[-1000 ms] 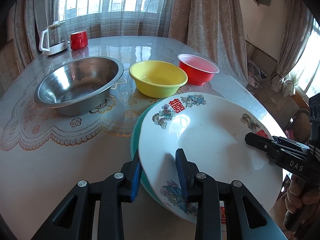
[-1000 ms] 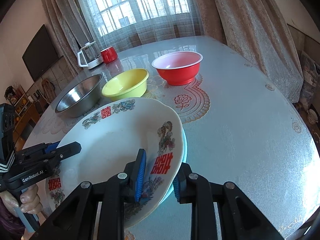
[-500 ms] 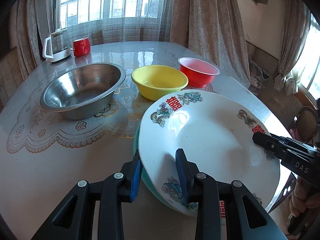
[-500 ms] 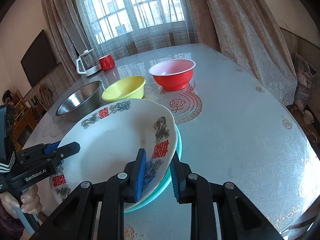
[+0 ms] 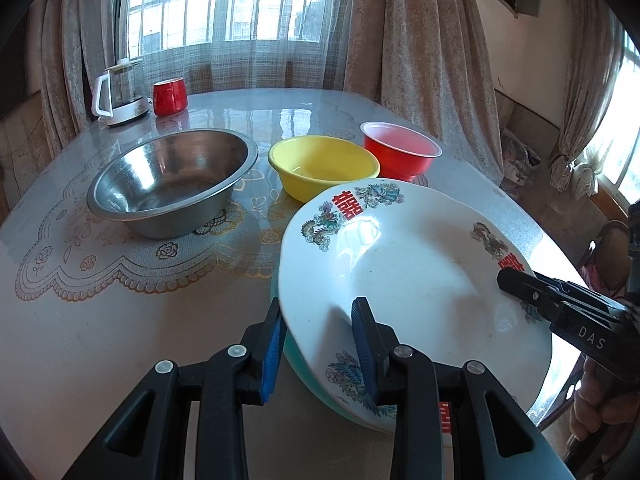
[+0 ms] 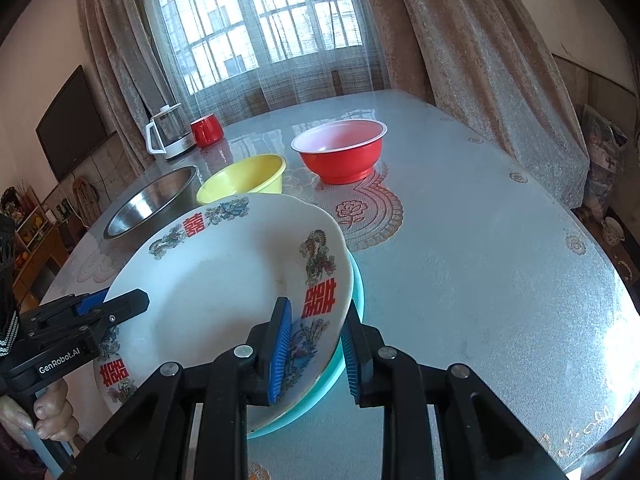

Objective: Organize plates and bowls

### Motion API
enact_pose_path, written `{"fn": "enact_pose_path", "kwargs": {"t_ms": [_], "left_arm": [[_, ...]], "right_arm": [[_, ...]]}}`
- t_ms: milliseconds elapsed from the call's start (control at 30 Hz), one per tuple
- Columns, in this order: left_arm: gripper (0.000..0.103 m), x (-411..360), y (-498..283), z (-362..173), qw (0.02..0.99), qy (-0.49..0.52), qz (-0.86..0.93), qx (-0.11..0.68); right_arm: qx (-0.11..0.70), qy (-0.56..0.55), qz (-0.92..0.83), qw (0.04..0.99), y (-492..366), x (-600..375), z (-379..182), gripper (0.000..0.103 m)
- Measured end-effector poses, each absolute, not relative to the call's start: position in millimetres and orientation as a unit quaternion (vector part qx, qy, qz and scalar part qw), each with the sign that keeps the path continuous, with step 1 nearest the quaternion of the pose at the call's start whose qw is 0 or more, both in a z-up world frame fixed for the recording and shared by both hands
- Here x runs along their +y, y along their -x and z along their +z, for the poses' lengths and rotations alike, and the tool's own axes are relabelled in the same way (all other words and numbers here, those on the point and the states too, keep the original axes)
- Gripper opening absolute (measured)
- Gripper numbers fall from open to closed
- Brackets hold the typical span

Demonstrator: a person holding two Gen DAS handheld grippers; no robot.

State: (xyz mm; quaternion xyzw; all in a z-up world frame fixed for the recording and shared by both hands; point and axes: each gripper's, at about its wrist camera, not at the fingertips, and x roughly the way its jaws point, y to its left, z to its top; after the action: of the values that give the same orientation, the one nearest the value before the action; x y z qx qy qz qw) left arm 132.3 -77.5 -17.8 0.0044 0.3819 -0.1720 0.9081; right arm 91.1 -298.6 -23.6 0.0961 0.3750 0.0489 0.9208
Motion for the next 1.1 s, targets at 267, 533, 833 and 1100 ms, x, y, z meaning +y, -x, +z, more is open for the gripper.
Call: {"fn": "enact_pose_path", "kwargs": {"t_ms": [267, 533, 833, 1100], "left_arm": [[0.047, -69.9, -129.8, -17.2, 0.908, 0.014, -0.161, 0.387], [0.053, -52.4, -121.0, -10.5, 0.912, 0.034, -0.164, 0.376], [0.054, -41.7, -114.5, -8.0, 0.912, 0.042, -0.169, 0.372], [0.053, -51.2, -116.6, -9.4, 0.912, 0.028, -0.157, 0.377]], "right_arm": [[0.380, -0.118, 0.047, 0.916, -91.2, -300.6, -24.6, 0.025], [0.383, -0.128, 0.026, 0.914, -86.3, -303.1, -17.3, 0.033], [0.396, -0.141, 0.028, 0.907, -78.6, -300.1, -21.0, 0.033], [0.384, -0.115, 0.024, 0.916, -79.1, -291.9, -20.2, 0.026]]}}
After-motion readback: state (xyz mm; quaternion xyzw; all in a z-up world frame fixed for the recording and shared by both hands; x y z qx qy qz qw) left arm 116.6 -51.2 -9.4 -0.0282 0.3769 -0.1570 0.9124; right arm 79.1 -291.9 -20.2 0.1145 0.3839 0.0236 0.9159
